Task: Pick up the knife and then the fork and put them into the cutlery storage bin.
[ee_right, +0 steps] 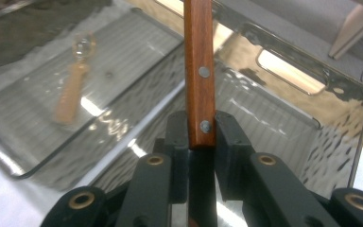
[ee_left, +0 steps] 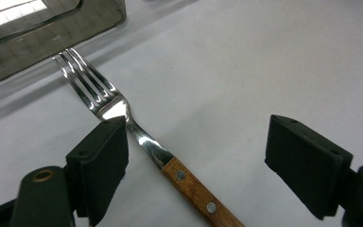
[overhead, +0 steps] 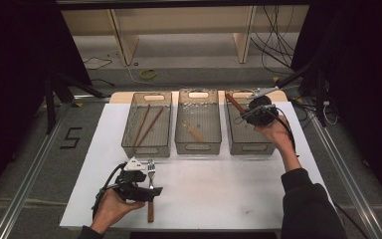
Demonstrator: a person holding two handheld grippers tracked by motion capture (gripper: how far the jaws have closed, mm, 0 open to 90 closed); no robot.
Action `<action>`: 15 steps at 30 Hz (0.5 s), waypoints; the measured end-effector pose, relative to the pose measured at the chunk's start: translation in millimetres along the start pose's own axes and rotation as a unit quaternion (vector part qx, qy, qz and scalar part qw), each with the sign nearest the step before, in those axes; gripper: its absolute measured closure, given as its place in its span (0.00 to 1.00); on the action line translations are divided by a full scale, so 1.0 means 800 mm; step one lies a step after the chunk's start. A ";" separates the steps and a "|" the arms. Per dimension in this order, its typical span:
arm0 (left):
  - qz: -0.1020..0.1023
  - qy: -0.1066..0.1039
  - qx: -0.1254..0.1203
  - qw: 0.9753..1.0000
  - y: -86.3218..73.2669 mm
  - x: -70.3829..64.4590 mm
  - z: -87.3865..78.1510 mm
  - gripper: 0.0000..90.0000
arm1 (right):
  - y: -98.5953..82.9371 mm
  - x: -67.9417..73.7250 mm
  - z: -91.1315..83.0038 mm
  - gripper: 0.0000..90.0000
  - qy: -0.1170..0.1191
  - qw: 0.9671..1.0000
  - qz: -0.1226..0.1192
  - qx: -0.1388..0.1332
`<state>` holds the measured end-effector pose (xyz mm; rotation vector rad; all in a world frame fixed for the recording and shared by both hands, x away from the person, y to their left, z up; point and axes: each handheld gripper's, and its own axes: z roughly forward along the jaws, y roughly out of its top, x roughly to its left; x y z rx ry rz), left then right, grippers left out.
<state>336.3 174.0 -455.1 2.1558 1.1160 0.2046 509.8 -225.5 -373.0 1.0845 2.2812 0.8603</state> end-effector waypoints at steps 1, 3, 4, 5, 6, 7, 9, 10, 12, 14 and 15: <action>0.000 0.000 0.000 1.000 0.000 0.000 0.000 0.24 | 0.000 -0.002 0.003 0.87 -0.002 1.000 0.004 0.002; 0.002 0.001 0.001 1.000 -0.001 0.000 0.000 0.24 | 0.000 -0.004 0.009 0.87 -0.008 1.000 0.009 0.009; 0.002 0.002 0.001 1.000 -0.002 0.000 0.000 0.24 | 0.000 -0.006 0.012 0.86 -0.012 1.000 0.012 0.010; 0.002 0.003 0.001 1.000 -0.002 0.000 0.000 0.24 | -0.001 -0.007 0.014 0.87 -0.011 1.000 0.015 0.014; 0.002 0.004 0.002 1.000 -0.002 0.000 0.001 0.24 | -0.002 -0.008 0.017 0.86 -0.013 1.000 0.018 0.016; 0.001 0.004 0.002 1.000 -0.002 0.000 0.001 0.24 | -0.003 -0.010 0.021 0.86 -0.017 0.999 0.020 0.022; -0.002 0.005 0.003 1.000 -0.003 0.000 0.001 0.24 | -0.005 -0.013 0.025 0.86 -0.019 0.999 0.027 0.026; -0.002 0.006 0.005 1.000 -0.003 0.000 0.001 0.24 | -0.006 -0.014 0.027 0.86 -0.021 0.999 0.029 0.027; -0.003 0.006 0.009 1.000 -0.003 0.000 0.001 0.24 | -0.007 -0.016 0.032 0.86 -0.028 0.999 0.031 0.034; -0.004 0.008 0.010 1.000 -0.004 0.000 0.001 0.24 | -0.009 -0.016 0.036 0.86 -0.032 0.998 0.032 0.040; -0.005 0.009 0.011 1.000 -0.004 0.000 0.001 0.24 | -0.009 -0.016 0.038 0.86 -0.035 0.998 0.033 0.044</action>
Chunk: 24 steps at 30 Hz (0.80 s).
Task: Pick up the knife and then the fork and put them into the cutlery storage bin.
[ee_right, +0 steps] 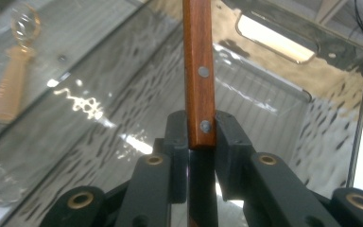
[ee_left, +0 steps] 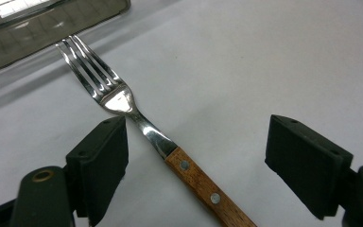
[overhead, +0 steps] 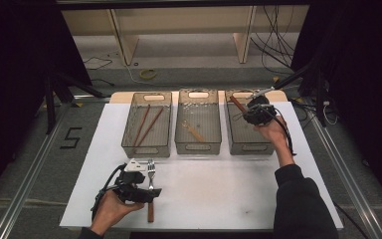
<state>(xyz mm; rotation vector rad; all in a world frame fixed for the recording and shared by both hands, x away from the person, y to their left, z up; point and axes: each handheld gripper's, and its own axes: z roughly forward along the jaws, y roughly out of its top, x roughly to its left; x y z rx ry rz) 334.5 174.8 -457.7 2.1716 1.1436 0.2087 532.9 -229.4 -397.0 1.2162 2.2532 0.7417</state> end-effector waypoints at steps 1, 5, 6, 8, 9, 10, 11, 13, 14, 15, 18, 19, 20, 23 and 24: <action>-0.001 0.000 0.001 1.000 0.000 0.000 0.000 0.24 | 0.000 0.000 0.002 0.85 -0.002 1.000 0.001 0.004; -0.002 0.004 0.006 1.000 -0.001 -0.001 0.000 0.24 | 0.000 0.001 0.009 0.69 -0.001 1.000 0.009 0.014; -0.003 0.005 0.009 1.000 -0.002 -0.001 0.000 0.24 | 0.000 0.002 0.009 0.66 0.001 1.000 0.008 0.012; -0.004 0.006 0.012 1.000 -0.003 -0.001 0.000 0.24 | 0.000 0.003 0.005 0.60 0.001 1.000 0.014 0.008; -0.007 0.007 0.015 1.000 -0.003 -0.002 0.001 0.24 | 0.000 0.002 0.003 0.59 0.001 1.000 0.013 0.003; -0.006 0.008 0.019 1.000 -0.003 -0.002 0.001 0.24 | 0.001 0.002 -0.001 0.57 0.001 1.000 0.015 -0.003; -0.007 0.008 0.021 1.000 -0.004 -0.002 0.002 0.24 | 0.001 0.002 -0.004 0.55 0.002 1.000 0.016 -0.008; -0.008 0.009 0.025 1.000 -0.005 -0.003 0.002 0.24 | 0.000 0.003 -0.012 0.52 0.010 0.999 0.024 -0.018; -0.009 0.010 0.026 1.000 -0.005 -0.003 0.002 0.24 | 0.000 0.003 -0.017 0.50 0.015 0.999 0.026 -0.023; -0.010 0.011 0.027 1.000 -0.005 -0.003 0.002 0.24 | -0.002 0.005 -0.021 0.48 0.020 0.999 0.028 -0.030; -0.012 0.011 0.037 0.999 -0.007 -0.004 0.003 0.25 | -0.006 0.012 -0.034 0.44 0.035 0.998 0.027 -0.044; -0.011 0.012 0.039 0.999 -0.007 -0.004 0.004 0.25 | -0.009 0.015 -0.038 0.43 0.041 0.998 0.025 -0.046; -0.009 0.012 0.043 0.999 -0.007 -0.005 0.004 0.25 | -0.012 0.018 -0.043 0.42 0.046 0.997 0.022 -0.049; -0.012 0.013 0.045 0.999 -0.008 -0.006 0.005 0.26 | -0.021 0.033 -0.057 0.41 0.062 0.996 0.016 -0.063; -0.012 0.014 0.047 0.999 -0.008 -0.007 0.005 0.26 | -0.025 0.038 -0.062 0.41 0.066 0.996 0.013 -0.065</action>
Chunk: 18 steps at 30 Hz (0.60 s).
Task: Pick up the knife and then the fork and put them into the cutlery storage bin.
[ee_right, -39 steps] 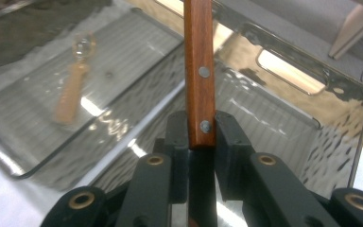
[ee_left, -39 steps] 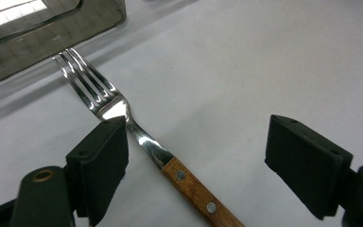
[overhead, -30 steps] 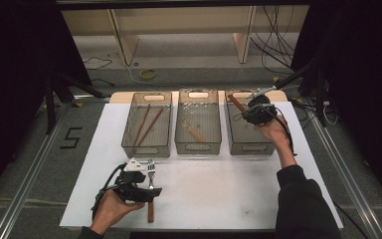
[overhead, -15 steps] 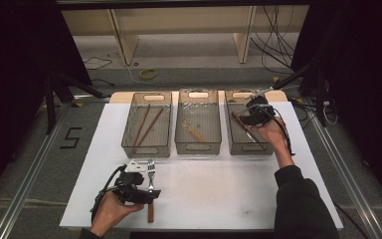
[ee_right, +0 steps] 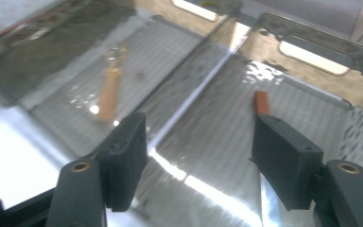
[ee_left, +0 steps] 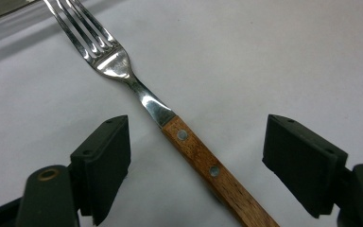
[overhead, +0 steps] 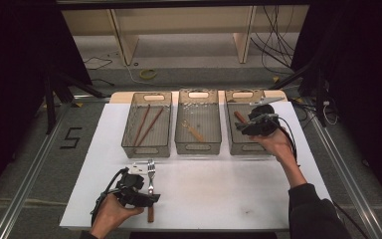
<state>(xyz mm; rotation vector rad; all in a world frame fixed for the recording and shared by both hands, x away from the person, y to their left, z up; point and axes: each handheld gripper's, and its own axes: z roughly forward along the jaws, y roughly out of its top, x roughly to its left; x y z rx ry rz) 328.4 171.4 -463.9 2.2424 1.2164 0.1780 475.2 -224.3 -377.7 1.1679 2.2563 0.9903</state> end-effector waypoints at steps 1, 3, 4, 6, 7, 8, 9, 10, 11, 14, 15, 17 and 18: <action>0.000 0.000 0.001 1.000 0.000 0.000 0.000 0.26 | -0.003 0.005 -0.004 0.41 0.003 1.000 -0.006 -0.004; -0.001 0.001 0.005 1.000 -0.001 0.000 0.000 0.26 | -0.008 0.013 -0.012 0.40 0.011 1.000 -0.006 -0.012; -0.001 0.001 0.005 1.000 -0.001 0.000 0.001 0.26 | -0.011 0.017 -0.015 0.40 0.015 1.000 -0.005 -0.017; -0.002 0.001 0.008 1.000 -0.002 0.000 0.002 0.26 | -0.016 0.025 -0.021 0.39 0.021 0.999 -0.006 -0.024; -0.003 0.002 0.010 1.000 -0.002 0.000 0.002 0.26 | -0.018 0.028 -0.023 0.39 0.023 0.999 -0.010 -0.024; -0.003 0.001 0.012 1.000 -0.002 0.000 0.002 0.26 | -0.021 0.032 -0.025 0.39 0.026 0.999 -0.010 -0.025; -0.004 0.001 0.013 1.000 -0.002 -0.001 0.003 0.26 | -0.024 0.035 -0.027 0.39 0.027 0.999 -0.011 -0.029; -0.002 0.002 0.018 1.000 -0.002 0.000 0.003 0.26 | -0.027 0.038 -0.029 0.38 0.030 0.999 -0.012 -0.029; -0.004 0.004 0.017 1.000 -0.003 -0.001 0.004 0.27 | -0.030 0.041 -0.031 0.38 0.032 0.999 -0.013 -0.032; -0.002 0.003 0.025 1.000 -0.003 -0.002 0.005 0.27 | -0.039 0.049 -0.034 0.38 0.036 0.999 -0.016 -0.032; -0.002 0.003 0.026 1.000 -0.004 -0.002 0.006 0.27 | -0.042 0.051 -0.035 0.38 0.038 0.999 -0.017 -0.033; -0.002 0.002 0.030 1.000 -0.004 -0.003 0.006 0.27 | -0.048 0.056 -0.036 0.38 0.041 0.998 -0.018 -0.034; -0.002 0.003 0.031 1.000 -0.004 -0.003 0.007 0.27 | -0.051 0.058 -0.037 0.38 0.042 0.998 -0.021 -0.034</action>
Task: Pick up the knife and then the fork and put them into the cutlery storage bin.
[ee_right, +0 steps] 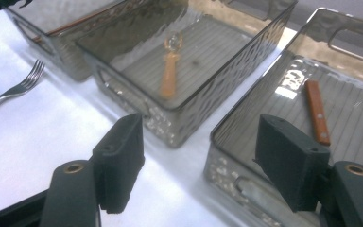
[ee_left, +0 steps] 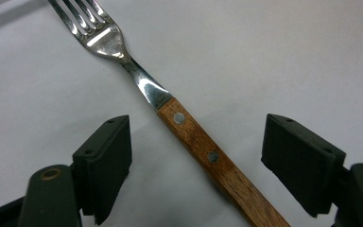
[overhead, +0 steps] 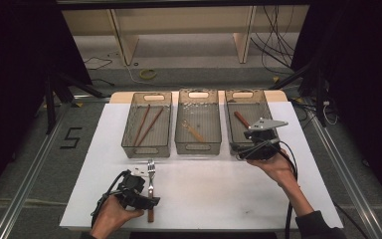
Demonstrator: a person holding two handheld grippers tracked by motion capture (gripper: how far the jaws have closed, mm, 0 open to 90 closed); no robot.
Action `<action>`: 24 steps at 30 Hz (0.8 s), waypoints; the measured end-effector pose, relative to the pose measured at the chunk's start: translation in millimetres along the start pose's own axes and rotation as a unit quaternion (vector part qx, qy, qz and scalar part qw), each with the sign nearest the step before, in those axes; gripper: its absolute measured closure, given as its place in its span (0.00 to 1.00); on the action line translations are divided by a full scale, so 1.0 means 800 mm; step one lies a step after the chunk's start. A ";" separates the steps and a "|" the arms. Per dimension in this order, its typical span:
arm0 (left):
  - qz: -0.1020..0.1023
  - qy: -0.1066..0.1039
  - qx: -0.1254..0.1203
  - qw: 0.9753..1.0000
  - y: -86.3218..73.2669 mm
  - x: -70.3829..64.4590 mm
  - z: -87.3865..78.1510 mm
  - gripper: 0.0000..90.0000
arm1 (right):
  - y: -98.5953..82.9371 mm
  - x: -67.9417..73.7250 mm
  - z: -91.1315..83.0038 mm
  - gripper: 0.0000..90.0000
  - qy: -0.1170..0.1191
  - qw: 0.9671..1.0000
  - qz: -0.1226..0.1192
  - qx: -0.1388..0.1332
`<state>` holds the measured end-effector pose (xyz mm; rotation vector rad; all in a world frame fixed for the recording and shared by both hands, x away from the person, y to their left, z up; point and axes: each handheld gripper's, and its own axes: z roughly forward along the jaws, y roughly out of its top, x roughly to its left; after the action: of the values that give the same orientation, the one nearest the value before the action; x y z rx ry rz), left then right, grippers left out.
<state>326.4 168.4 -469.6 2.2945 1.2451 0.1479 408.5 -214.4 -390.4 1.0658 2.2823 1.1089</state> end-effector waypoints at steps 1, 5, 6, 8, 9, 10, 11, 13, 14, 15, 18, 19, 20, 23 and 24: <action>0.001 0.001 0.002 1.000 0.000 0.000 0.000 0.27 | -0.003 0.002 -0.001 0.38 0.001 1.000 -0.002 0.001; -0.002 0.002 0.006 1.000 -0.001 -0.003 0.001 0.28 | -0.014 0.011 -0.004 0.38 0.006 1.000 -0.009 0.004; -0.002 0.002 0.006 1.000 -0.002 -0.004 0.002 0.28 | -0.017 0.013 -0.005 0.38 0.007 1.000 -0.009 0.004; -0.004 0.003 0.007 1.000 -0.002 -0.004 0.002 0.28 | -0.021 0.016 -0.007 0.38 0.011 1.000 -0.010 0.005; -0.004 0.004 0.009 1.000 -0.002 -0.005 0.002 0.28 | -0.024 0.017 -0.007 0.38 0.012 1.000 -0.010 0.006; -0.004 0.005 0.010 1.000 -0.003 -0.005 0.002 0.28 | -0.026 0.018 -0.007 0.38 0.013 1.000 -0.011 0.006; -0.004 0.006 0.012 1.000 -0.003 -0.006 0.003 0.29 | -0.028 0.020 -0.007 0.38 0.014 1.000 -0.010 0.008; -0.003 0.007 0.015 1.000 -0.004 -0.006 0.003 0.29 | -0.031 0.022 -0.007 0.37 0.018 1.000 -0.010 0.009; -0.003 0.008 0.015 1.000 -0.004 -0.007 0.003 0.29 | -0.033 0.024 -0.007 0.37 0.019 1.000 -0.010 0.010; -0.005 0.008 0.015 1.000 -0.004 -0.007 0.003 0.29 | -0.035 0.025 -0.007 0.37 0.021 1.000 -0.010 0.011; -0.004 0.009 0.018 1.000 -0.005 -0.008 0.004 0.29 | -0.039 0.029 -0.006 0.37 0.025 1.000 -0.009 0.013; -0.001 0.010 0.020 1.000 -0.005 -0.009 0.004 0.29 | -0.041 0.031 -0.006 0.37 0.027 0.999 -0.010 0.014; -0.002 0.009 0.021 1.000 -0.006 -0.009 0.005 0.29 | -0.042 0.032 -0.006 0.37 0.028 0.999 -0.010 0.015; -0.002 0.012 0.025 1.000 -0.006 -0.010 0.005 0.29 | -0.046 0.036 -0.005 0.37 0.032 0.999 -0.013 0.019; -0.002 0.014 0.024 1.000 -0.007 -0.010 0.005 0.29 | -0.047 0.037 -0.004 0.37 0.034 0.999 -0.013 0.021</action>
<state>319.3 162.6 -474.8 2.3388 1.2794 0.1496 369.9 -208.3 -418.4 1.0251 2.3757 1.1065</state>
